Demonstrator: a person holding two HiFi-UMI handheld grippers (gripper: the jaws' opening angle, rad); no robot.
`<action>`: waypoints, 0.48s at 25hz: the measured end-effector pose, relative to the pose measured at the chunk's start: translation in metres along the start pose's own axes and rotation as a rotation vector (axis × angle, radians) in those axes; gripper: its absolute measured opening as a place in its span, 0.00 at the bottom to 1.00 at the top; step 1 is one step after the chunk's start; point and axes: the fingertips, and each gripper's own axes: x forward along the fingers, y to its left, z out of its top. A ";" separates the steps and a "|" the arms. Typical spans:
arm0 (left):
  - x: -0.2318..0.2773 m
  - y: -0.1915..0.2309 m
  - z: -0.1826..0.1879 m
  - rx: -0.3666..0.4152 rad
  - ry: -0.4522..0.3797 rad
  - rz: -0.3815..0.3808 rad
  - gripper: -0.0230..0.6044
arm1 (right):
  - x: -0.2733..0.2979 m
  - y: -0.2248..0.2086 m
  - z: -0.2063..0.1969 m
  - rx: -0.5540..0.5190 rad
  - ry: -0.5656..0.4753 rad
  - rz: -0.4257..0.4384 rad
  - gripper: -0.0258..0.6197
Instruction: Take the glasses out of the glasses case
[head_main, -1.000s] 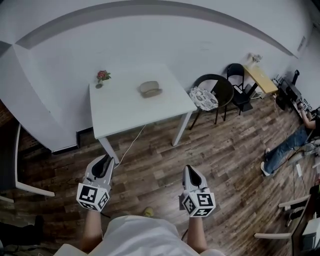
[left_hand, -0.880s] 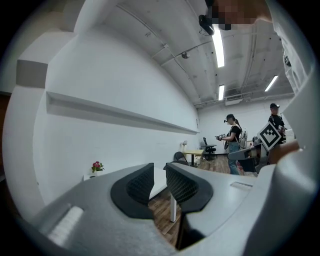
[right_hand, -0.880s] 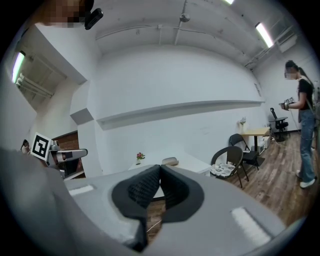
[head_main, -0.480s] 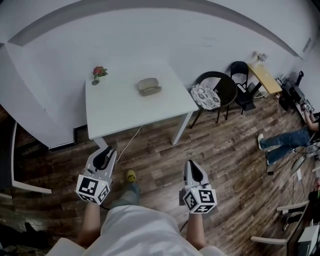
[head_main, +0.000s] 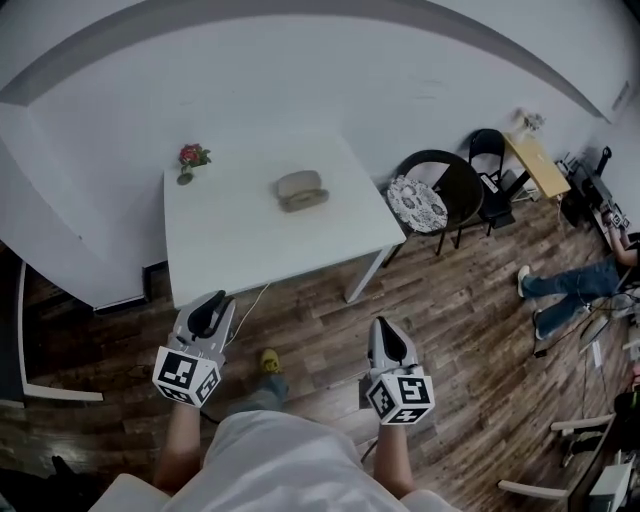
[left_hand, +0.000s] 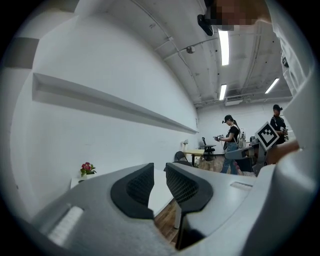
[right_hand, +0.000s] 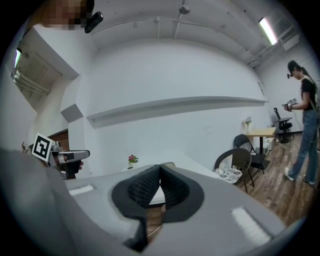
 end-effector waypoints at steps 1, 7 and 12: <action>0.011 0.008 0.000 -0.004 0.003 -0.002 0.17 | 0.013 -0.002 0.003 -0.001 0.003 -0.003 0.04; 0.076 0.055 -0.003 -0.013 0.030 -0.034 0.17 | 0.090 -0.011 0.014 0.011 0.025 -0.025 0.04; 0.130 0.101 -0.009 -0.029 0.057 -0.052 0.17 | 0.157 -0.012 0.021 0.021 0.047 -0.038 0.04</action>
